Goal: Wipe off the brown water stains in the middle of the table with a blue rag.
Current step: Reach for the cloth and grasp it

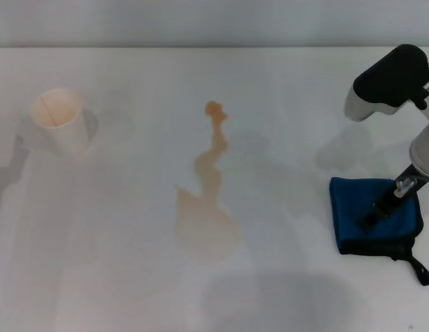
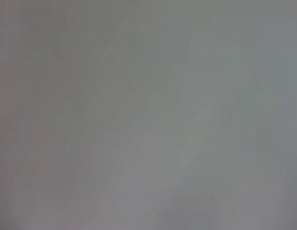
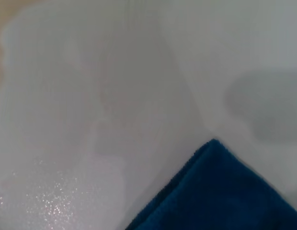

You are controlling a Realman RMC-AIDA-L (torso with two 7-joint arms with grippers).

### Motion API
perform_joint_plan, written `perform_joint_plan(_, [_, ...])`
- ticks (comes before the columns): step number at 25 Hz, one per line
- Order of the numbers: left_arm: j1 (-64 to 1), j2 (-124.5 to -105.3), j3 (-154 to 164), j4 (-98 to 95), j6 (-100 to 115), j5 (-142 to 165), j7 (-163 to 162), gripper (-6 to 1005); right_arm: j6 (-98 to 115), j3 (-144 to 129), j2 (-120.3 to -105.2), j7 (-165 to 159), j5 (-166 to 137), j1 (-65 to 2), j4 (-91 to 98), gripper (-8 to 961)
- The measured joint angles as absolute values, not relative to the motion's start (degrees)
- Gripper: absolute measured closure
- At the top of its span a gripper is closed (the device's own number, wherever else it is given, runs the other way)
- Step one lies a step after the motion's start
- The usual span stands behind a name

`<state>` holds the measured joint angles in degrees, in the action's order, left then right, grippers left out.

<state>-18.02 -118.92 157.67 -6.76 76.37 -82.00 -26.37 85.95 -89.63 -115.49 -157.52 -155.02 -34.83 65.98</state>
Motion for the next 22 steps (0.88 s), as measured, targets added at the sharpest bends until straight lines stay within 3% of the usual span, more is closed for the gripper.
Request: perform_joint_plan(22, [-18.0, -118.92, 157.7, -6.8, 76.4, -82.0, -26.4, 112, 84.2, -91.4, -115.64, -157.5, -155.1, -35.1, 63.9, 324])
